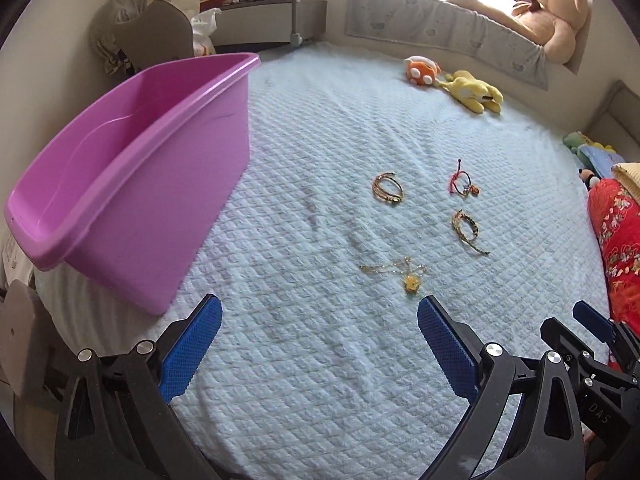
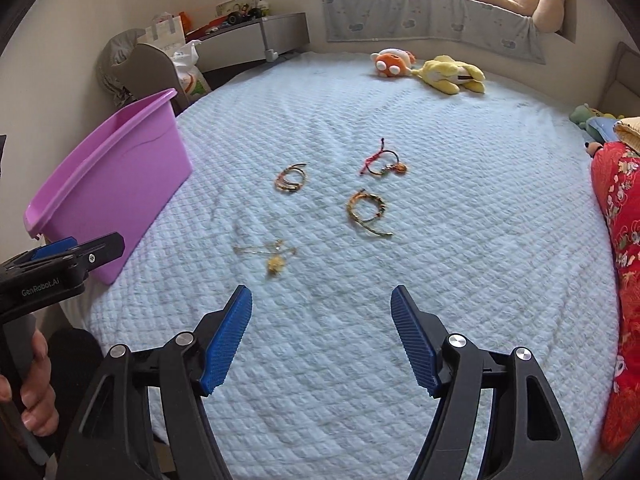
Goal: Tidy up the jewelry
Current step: 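Move the left tool to the gold chain necklace while the right tool reaches the beaded braided bracelet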
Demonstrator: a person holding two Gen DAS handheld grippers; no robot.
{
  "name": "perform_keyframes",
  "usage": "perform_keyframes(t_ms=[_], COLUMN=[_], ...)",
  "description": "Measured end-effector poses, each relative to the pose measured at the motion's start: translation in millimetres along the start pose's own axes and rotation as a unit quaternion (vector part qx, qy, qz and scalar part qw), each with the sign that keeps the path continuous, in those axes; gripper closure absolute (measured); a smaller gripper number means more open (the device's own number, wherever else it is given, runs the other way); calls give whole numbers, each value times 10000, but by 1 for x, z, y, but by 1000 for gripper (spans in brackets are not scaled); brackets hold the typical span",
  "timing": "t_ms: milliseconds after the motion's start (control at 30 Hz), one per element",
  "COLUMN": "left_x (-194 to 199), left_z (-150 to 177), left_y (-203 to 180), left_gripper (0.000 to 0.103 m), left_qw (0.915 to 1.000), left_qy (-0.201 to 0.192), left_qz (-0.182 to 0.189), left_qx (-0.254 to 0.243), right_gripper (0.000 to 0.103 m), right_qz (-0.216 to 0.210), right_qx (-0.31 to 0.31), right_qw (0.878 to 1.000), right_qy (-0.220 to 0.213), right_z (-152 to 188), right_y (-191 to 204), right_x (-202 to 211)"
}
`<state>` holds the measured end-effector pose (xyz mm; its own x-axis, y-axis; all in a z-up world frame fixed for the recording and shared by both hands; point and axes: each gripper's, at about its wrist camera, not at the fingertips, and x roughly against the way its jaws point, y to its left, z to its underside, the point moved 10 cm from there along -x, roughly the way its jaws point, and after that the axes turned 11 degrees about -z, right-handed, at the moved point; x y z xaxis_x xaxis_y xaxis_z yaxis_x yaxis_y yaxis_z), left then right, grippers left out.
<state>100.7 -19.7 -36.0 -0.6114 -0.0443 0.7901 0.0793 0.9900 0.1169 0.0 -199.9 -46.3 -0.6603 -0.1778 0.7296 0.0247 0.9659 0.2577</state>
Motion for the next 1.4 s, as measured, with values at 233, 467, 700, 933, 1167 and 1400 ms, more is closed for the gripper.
perform_keyframes(t_ms=[233,467,700,933,1167,1400], left_x=[-35,-71,-98,-119,-131,-143], left_z=[23,33,30,26,22,18], left_y=[-30,-56,-75,-86,-98,-102], left_gripper=[6,6,6,6,6,6], left_qw=[9996,9980,9969,9964,9970,9967], left_qy=[268,561,621,631,537,550], left_qz=[-93,-172,-164,-223,-284,-316], left_qx=[85,229,460,529,482,505], right_gripper=[34,34,34,34,34,34], right_qz=[77,-62,-217,-320,-342,-343], right_qx=[83,229,483,491,658,650], right_qw=[9999,9996,9983,9975,9960,9958], right_qy=[93,145,256,401,503,551], right_z=[4,-9,-24,-37,-50,-56], right_y=[-36,-61,-73,-85,-92,-100], right_x=[-23,-59,-96,-132,-156,-173])
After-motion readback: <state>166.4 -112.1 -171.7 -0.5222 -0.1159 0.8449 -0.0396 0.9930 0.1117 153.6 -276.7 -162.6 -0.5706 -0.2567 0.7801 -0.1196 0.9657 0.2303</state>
